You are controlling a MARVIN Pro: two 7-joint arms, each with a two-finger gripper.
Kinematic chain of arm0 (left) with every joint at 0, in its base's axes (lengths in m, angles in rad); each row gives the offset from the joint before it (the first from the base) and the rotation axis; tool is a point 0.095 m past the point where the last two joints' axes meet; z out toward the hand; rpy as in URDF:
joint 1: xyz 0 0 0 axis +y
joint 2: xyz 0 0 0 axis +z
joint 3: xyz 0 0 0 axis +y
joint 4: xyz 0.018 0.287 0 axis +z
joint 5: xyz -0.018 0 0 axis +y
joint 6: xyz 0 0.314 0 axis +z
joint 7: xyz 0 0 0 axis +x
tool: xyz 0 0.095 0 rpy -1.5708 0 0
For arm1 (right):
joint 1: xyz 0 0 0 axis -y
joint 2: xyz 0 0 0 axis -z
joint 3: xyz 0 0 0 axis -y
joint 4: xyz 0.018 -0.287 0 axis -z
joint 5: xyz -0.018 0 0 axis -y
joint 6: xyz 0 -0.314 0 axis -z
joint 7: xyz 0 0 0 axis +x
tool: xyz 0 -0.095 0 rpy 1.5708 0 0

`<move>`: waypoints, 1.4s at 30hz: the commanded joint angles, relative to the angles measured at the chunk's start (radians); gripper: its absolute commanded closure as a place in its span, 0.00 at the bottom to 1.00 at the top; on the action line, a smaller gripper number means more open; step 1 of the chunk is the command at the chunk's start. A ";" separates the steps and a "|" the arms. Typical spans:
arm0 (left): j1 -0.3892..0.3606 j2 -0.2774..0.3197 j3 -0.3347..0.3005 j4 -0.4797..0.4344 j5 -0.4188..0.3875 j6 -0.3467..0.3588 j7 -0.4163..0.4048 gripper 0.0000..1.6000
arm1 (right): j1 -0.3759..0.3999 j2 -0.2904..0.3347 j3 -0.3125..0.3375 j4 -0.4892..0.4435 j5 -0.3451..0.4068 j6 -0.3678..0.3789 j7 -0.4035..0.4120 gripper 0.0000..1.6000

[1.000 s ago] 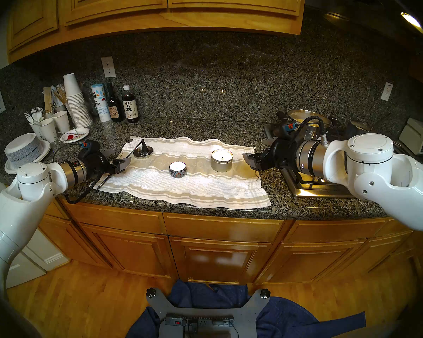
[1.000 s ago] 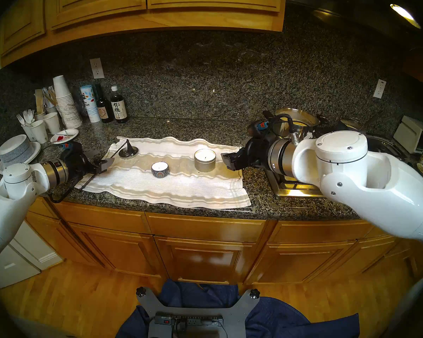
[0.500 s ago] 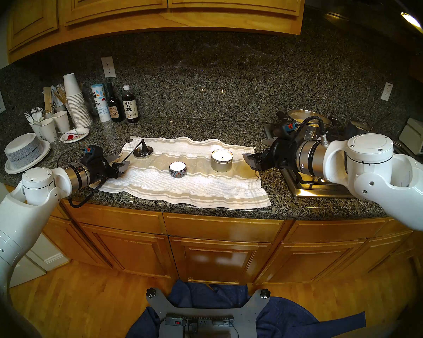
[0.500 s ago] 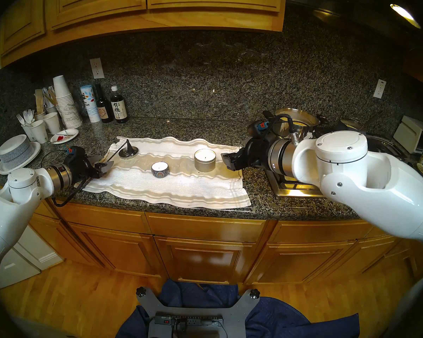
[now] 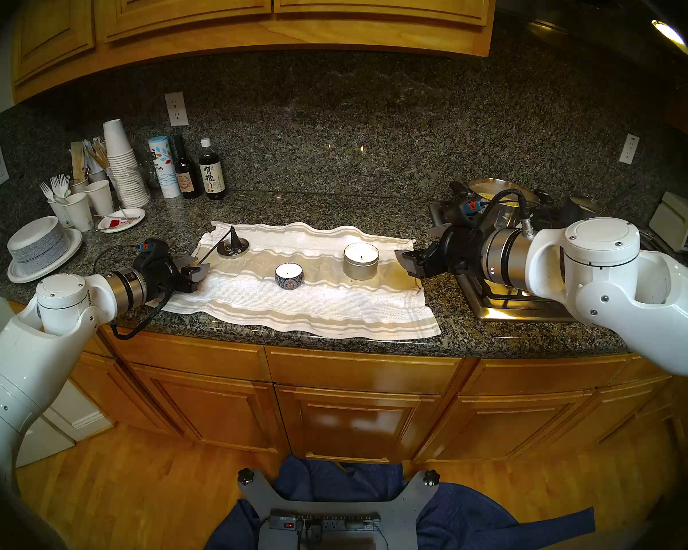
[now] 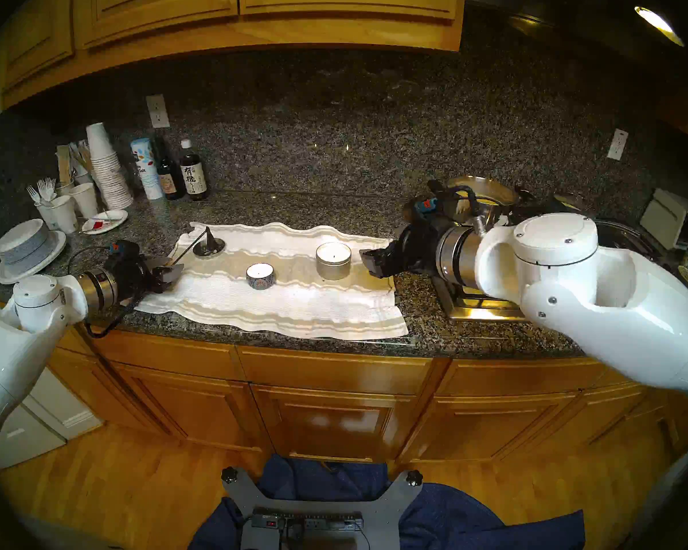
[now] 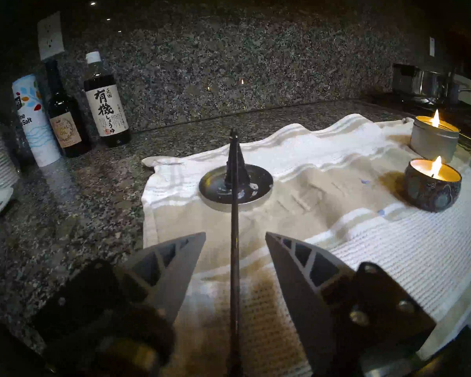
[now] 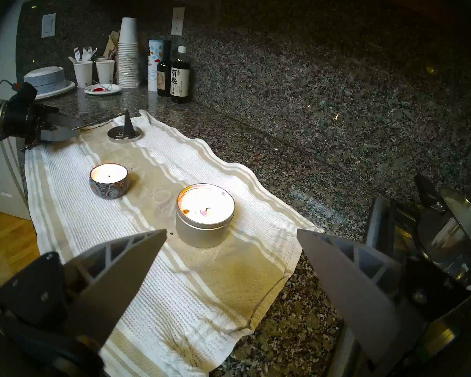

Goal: Put out candle flame

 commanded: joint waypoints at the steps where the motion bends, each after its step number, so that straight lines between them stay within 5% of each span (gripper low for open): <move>1: -0.026 0.015 -0.029 -0.016 -0.007 -0.004 -0.002 0.43 | 0.024 0.001 0.024 -0.001 -0.001 -0.007 0.000 0.00; 5: -0.023 0.014 -0.026 -0.012 -0.005 -0.004 -0.002 0.51 | 0.025 0.002 0.024 -0.001 0.000 -0.007 0.000 0.00; 22: -0.042 0.012 0.003 0.019 0.002 -0.007 -0.004 0.53 | 0.025 0.002 0.024 -0.001 0.000 -0.007 0.000 0.00; 26: -0.042 0.013 0.003 0.020 0.000 -0.007 -0.002 0.66 | 0.025 0.002 0.024 -0.001 0.000 -0.007 0.000 0.00; 33: -0.033 0.014 -0.020 0.007 -0.012 -0.013 0.006 0.74 | 0.025 0.001 0.024 -0.001 -0.001 -0.007 0.000 0.00; 36: -0.032 0.015 -0.029 0.003 -0.020 -0.014 0.004 1.00 | 0.025 0.001 0.024 -0.001 -0.001 -0.007 0.000 0.00; 42: -0.041 0.001 -0.038 0.014 -0.056 -0.013 -0.010 1.00 | 0.025 0.002 0.024 -0.001 -0.001 -0.007 0.000 0.00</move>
